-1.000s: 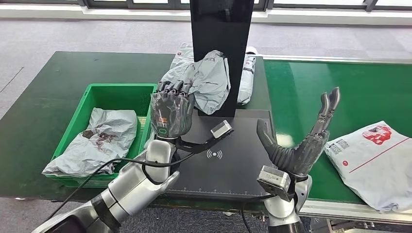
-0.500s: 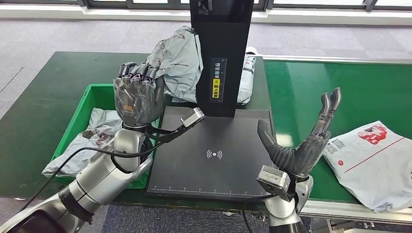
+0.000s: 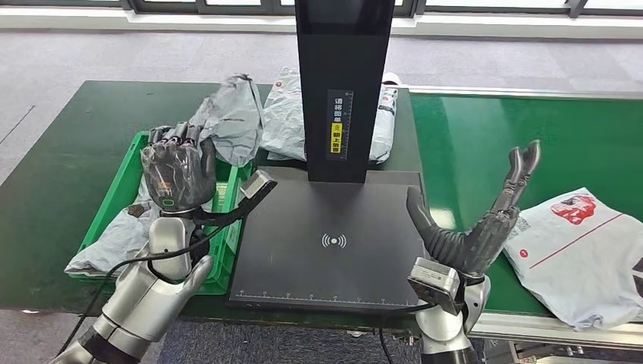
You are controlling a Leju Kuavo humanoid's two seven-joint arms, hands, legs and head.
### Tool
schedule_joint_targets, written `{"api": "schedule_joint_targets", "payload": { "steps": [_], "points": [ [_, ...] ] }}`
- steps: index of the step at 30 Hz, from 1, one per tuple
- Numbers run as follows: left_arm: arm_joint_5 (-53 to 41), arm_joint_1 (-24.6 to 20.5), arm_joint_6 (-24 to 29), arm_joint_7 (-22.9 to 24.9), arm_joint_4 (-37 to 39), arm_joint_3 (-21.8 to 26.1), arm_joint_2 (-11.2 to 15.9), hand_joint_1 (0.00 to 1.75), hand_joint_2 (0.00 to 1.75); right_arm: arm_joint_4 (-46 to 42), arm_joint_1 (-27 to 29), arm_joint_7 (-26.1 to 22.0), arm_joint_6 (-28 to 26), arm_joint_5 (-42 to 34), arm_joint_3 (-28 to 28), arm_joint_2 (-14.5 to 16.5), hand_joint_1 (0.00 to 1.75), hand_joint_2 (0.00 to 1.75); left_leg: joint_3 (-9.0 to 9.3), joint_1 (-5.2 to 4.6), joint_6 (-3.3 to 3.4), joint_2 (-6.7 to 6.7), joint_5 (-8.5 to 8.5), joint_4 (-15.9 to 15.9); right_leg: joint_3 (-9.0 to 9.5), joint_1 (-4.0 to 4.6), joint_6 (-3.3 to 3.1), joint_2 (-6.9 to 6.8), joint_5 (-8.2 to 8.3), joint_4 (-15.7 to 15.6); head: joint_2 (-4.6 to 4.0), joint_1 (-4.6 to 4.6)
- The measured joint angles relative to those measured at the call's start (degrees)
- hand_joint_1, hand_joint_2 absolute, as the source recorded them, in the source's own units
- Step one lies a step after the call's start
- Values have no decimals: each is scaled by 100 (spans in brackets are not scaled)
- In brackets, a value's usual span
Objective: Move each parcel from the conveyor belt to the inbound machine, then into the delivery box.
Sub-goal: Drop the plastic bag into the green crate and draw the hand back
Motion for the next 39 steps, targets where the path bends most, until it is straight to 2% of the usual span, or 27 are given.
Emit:
{"api": "schedule_joint_targets", "payload": {
  "steps": [2,3,6,7,13,17,19,23,25,28,30,32,33,34,36,39],
  "points": [
    [0,133,0,-316,78,313,-122,175,175,0,0,0,0,-4,0,0,0,175,-1,0,0,0,0,0,-1,0,0,0,0,0,0,0],
    [0,182,-1,-475,125,477,-186,154,175,0,0,0,0,-5,0,0,0,175,-1,1,0,-1,0,-1,0,1,0,-2,0,0,0,0],
    [0,297,-1,-677,297,878,-362,23,175,0,0,-1,0,-18,0,0,0,175,0,2,-1,-1,0,-2,-1,3,-1,-3,-1,0,0,-1],
    [0,321,0,-698,358,964,-412,0,175,0,0,-1,0,-23,0,0,0,175,0,2,-1,0,0,-2,-1,3,-1,-3,-1,0,0,0],
    [0,442,0,-1400,583,1691,-799,0,175,4,-1,0,1,-36,0,0,0,175,-1,2,-1,-1,0,-1,0,3,-1,-3,0,0,0,1],
    [0,492,-1,-1849,608,2124,-1027,0,0,15,-3,0,0,-40,-1,0,0,175,-1,2,-1,-1,0,-1,0,3,-1,-4,-1,0,0,1],
    [0,518,0,-2171,605,2416,-1174,0,0,26,-4,0,0,-56,-2,0,0,175,-2,2,-1,-1,0,-1,0,3,-1,-4,-1,0,0,1],
    [3,534,0,-2427,601,2836,-1383,0,0,39,-6,0,0,-69,-2,0,0,175,-2,2,-2,-1,-1,-2,0,3,-1,-4,-1,0,-1,0],
    [14,541,0,-2764,576,3054,-1490,0,0,54,-8,1,0,-63,-3,0,0,175,-2,3,-2,-3,-1,-2,1,3,-1,-7,-1,0,-1,0],
    [115,543,0,-3736,466,3598,-1746,0,0,87,-11,1,1,-9,-16,0,0,175,-3,3,-2,-3,-1,-2,1,3,-1,-6,-1,0,0,1],
    [494,504,0,-4809,359,4190,-1957,0,0,145,-14,1,1,36,-92,0,0,175,-3,3,-2,-3,-1,-2,1,3,-1,-5,-1,0,-1,0],
    [1281,423,0,-5933,278,4894,-2145,0,0,272,-40,2,0,50,-292,0,0,175,-3,2,-2,-3,-1,-2,1,3,-1,-5,-1,0,-1,0],
    [1760,387,0,-6345,244,5205,-2219,0,0,359,-74,2,0,49,-438,0,0,175,-2,2,-2,-2,-1,-1,0,3,-1,-5,-1,0,0,-1],
    [2191,364,0,-6595,211,5444,-2276,0,0,454,-120,3,0,45,-609,0,0,175,-1,2,-2,-2,-1,-1,0,3,-1,-5,-1,0,0,-1],
    [2781,351,0,-6801,136,5742,-2358,0,0,631,-214,5,0,37,-951,0,0,175,-2,3,-1,-8,0,-1,2,3,-1,-13,-1,0,-1,0],
    [2979,347,0,-6872,62,5951,-2438,0,0,820,-309,2,0,38,-1270,2,0,175,-3,3,0,-18,1,-1,7,3,-1,-26,-1,0,0,-1]
  ]
}}
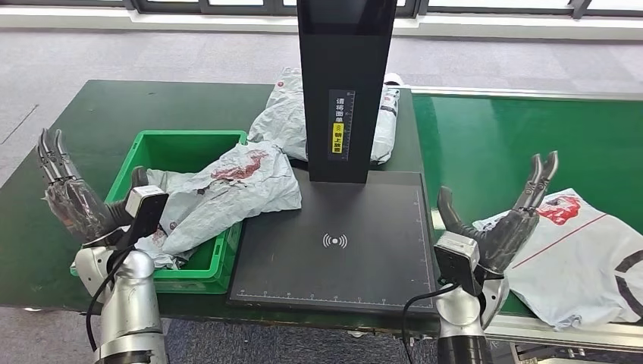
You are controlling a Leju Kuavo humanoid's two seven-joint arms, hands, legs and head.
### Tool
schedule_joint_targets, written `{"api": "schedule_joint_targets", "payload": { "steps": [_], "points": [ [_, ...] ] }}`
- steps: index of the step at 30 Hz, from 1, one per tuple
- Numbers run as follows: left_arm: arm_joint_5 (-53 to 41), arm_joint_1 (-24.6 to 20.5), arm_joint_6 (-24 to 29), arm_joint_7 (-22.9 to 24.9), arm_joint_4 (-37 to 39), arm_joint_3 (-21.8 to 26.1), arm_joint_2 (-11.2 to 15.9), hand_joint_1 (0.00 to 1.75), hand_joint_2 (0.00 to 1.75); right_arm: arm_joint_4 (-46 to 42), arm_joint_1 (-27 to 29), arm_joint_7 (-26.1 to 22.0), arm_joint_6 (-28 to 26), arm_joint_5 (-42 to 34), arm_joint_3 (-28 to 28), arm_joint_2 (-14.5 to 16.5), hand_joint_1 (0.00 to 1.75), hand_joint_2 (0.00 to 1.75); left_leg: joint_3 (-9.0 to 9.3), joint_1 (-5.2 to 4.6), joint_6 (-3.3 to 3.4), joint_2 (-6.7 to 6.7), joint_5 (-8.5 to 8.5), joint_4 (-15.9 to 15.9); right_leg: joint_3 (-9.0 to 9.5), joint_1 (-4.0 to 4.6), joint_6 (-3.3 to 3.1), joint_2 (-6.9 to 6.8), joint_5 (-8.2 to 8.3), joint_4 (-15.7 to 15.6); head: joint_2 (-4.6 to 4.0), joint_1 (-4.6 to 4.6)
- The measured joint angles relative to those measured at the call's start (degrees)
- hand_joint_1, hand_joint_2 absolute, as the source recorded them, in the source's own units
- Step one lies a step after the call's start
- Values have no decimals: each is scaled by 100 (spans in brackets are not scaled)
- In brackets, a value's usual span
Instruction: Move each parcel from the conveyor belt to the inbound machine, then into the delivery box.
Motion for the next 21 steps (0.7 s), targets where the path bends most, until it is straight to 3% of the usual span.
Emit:
{"api": "schedule_joint_targets", "payload": {
  "steps": [3,5,8,10,14,16,17,21],
  "points": [
    [330,7,0,-19,-58,84,-50,0,0,151,-73,0,0,63,-204,1,0,175,1,0,0,2,0,1,-2,0,0,4,0,0,0,0],
    [1185,60,0,-28,-151,-28,-94,0,0,339,-181,1,0,212,-485,-1,0,175,2,-1,0,2,0,2,-3,-1,1,5,1,-1,0,-1],
    [2699,264,0,-33,-351,-616,-141,0,0,792,-444,3,0,386,-1139,-59,0,175,-3,-2,1,-6,-1,6,2,-1,2,-3,1,-3,0,0],
    [3165,356,0,-38,-485,-1076,-133,0,0,1136,-609,3,0,408,-1568,-156,0,175,-11,-2,3,-19,0,9,5,-2,3,-14,1,-3,-1,1],
    [3929,484,-35,-40,-732,-1731,-52,0,175,1659,-818,2,0,708,-2154,-297,0,175,-10,-3,3,-18,-1,9,1,-4,4,-11,2,-3,-1,-1],
    [4601,656,-415,-39,-916,-2131,32,0,175,1843,-948,1,0,1511,-2544,-314,0,175,-10,-3,3,-17,-1,9,-2,-3,4,-9,2,-3,-1,-1],
    [4930,768,-851,-39,-1028,-2348,68,0,175,1938,-1044,1,0,2079,-2828,-319,0,175,-10,-3,3,-18,-1,9,-3,-3,4,-9,1,-3,-1,-1],
    [5751,1154,-3210,-40,-1400,-2826,117,0,175,2310,-1472,214,0,4221,-4235,-386,0,175,-16,-3,3,-22,-1,8,-1,-4,5,-14,0,-3,0,0]
  ]
}}
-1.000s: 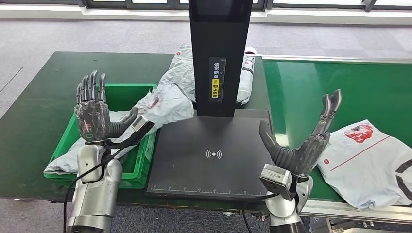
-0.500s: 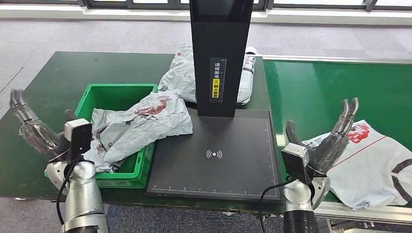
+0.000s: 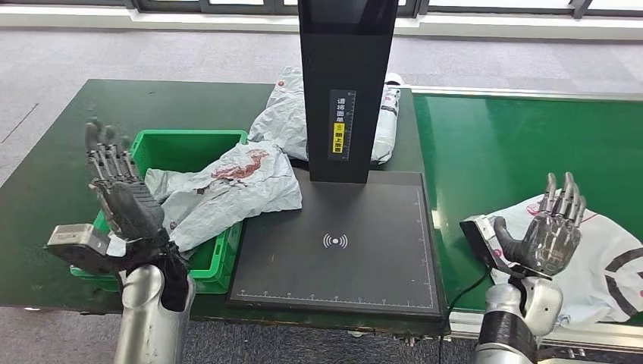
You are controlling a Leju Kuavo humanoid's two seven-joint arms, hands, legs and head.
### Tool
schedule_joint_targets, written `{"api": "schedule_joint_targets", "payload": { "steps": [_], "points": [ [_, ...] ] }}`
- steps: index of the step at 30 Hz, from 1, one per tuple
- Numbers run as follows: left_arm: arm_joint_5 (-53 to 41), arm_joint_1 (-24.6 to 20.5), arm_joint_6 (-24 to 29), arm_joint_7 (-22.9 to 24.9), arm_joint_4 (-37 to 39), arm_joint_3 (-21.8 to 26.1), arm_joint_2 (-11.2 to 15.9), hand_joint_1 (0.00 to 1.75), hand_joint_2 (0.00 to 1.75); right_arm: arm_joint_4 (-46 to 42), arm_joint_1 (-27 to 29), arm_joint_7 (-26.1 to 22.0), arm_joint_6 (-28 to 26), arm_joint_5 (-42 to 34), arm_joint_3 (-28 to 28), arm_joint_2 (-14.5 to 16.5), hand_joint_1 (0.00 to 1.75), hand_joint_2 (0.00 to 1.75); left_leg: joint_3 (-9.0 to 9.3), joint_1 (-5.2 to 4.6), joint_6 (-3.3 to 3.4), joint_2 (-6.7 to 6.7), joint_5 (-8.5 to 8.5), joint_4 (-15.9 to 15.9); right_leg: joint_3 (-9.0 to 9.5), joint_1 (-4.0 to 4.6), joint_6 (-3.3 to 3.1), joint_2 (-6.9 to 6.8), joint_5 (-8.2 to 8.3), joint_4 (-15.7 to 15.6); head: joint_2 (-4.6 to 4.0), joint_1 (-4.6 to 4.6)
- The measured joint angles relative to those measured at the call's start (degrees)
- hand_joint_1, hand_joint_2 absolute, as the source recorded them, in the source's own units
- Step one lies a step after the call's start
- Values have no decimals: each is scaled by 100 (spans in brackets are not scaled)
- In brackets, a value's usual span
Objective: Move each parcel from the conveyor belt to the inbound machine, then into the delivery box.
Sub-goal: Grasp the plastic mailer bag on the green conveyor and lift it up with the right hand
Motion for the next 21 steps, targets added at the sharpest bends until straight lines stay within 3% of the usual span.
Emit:
{"api": "schedule_joint_targets", "payload": {
  "steps": [2,4,8,12,15,21],
  "points": [
    [375,172,-736,1,-123,-112,18,0,175,169,-133,546,0,775,-576,-103,0,175,-2,-2,4,-1,-3,0,1,-2,0,0,0,0,0,1],
    [673,361,-1081,3,-205,-220,42,0,175,346,-178,1400,0,1232,-818,-244,0,175,-2,-4,8,0,-7,0,1,-4,1,2,-1,0,0,1],
    [909,610,-1208,6,-298,-364,71,0,175,829,-175,3027,0,1375,-782,-575,0,175,-3,-4,9,-1,-9,0,2,-4,5,-1,-4,0,-1,1],
    [938,736,-1161,8,-342,-416,78,0,175,1334,-155,3922,0,1230,-391,-877,0,175,-2,-4,9,0,-9,-2,1,-3,6,1,-4,0,-1,1],
    [941,748,-1191,8,-379,-423,81,0,175,1797,-164,4053,1,893,86,-1097,0,175,-1,-2,8,0,-7,-2,2,-2,5,0,-3,0,-1,1],
    [825,818,-1259,8,-440,-423,83,0,175,2882,-351,3394,298,246,215,-1344,0,175,-1,-1,7,-1,-4,-2,6,-1,5,-4,-3,0,-1,1]
  ]
}}
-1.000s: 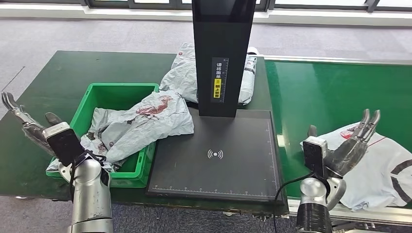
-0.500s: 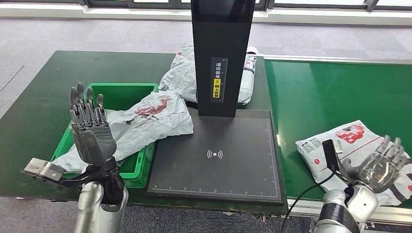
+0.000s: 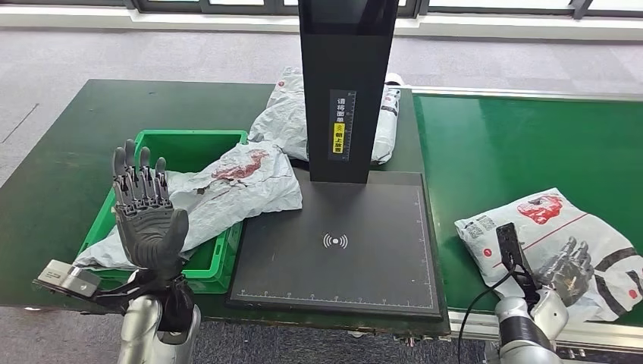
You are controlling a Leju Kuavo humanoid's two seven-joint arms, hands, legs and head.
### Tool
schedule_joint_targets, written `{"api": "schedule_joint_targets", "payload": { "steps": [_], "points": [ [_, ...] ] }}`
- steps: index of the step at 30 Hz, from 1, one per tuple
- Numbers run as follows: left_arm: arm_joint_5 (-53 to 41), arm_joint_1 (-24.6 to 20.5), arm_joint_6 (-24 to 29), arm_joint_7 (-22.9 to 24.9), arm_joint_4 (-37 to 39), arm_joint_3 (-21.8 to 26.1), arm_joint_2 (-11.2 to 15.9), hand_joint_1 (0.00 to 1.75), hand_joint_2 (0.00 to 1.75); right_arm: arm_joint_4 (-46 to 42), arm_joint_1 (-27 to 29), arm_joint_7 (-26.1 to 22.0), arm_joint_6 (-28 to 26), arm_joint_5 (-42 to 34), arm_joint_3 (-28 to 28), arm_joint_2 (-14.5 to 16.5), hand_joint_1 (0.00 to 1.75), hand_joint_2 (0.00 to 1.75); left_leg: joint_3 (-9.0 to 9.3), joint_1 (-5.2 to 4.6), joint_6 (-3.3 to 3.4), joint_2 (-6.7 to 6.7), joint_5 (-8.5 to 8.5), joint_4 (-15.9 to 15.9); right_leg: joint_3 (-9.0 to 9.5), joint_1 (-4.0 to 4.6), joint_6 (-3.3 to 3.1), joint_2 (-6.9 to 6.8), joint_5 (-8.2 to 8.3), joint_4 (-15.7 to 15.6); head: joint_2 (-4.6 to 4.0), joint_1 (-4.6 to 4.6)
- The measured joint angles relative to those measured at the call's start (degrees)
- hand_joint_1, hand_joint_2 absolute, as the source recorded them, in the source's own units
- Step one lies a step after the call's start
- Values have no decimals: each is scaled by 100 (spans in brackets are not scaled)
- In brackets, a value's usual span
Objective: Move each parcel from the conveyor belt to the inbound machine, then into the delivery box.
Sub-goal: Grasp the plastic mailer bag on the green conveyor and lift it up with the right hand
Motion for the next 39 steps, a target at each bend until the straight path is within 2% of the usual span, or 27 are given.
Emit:
{"api": "schedule_joint_targets", "payload": {
  "steps": [4,5,8,9,13,18,24,28,33,37,39],
  "points": [
    [-23,28,-3,0,-15,0,2,0,175,383,-79,-101,108,-89,1,-76,0,175,-1,0,0,-2,0,0,0,0,0,-3,0,0,1,0],
    [-23,28,-4,0,-15,0,3,0,175,442,-94,-106,113,-94,1,-88,11,175,-1,0,0,-2,0,0,0,0,0,-3,0,0,1,0],
    [-34,28,-9,0,-15,0,3,0,175,580,-135,-200,291,-176,0,-120,142,175,-1,0,0,-2,-1,0,0,0,0,-3,-1,0,1,0],
    [-45,28,-13,0,-15,0,3,0,175,622,-151,-258,420,-226,-1,-129,175,175,-1,0,0,-1,-1,0,0,0,0,-3,-1,0,1,-1],
    [-78,28,-44,0,-15,0,3,0,175,758,-205,-393,918,-317,-1,-141,175,175,0,0,0,-1,-1,0,0,0,0,-3,-1,0,0,1],
    [-124,27,-56,0,-11,-1,3,0,175,858,-238,-333,1443,-229,-1,-147,175,175,3,0,0,0,0,0,0,1,0,0,0,0,1,0],
    [-146,26,-56,0,-10,-3,3,0,175,875,-287,-396,1689,-127,5,-143,175,175,4,1,0,0,-1,0,2,1,0,1,0,0,1,-1],
    [-161,26,-37,0,-10,-8,3,0,175,875,-292,-656,1591,-59,27,-87,175,175,4,1,0,0,0,0,2,1,0,1,0,0,1,1],
    [-163,26,3,0,-10,-9,3,0,175,767,-286,-1361,1095,-50,203,125,175,175,6,1,-1,2,0,0,0,1,-1,6,0,0,1,-1],
    [-165,25,7,0,-10,-11,3,0,175,678,-283,-1553,974,-92,316,262,175,175,3,1,0,0,1,0,2,1,-1,-1,0,0,1,-1],
    [-173,26,8,0,-10,-11,3,0,175,537,-245,-1929,771,-258,365,373,175,175,1,1,0,0,1,0,2,1,-1,0,0,1,0,0]
  ]
}}
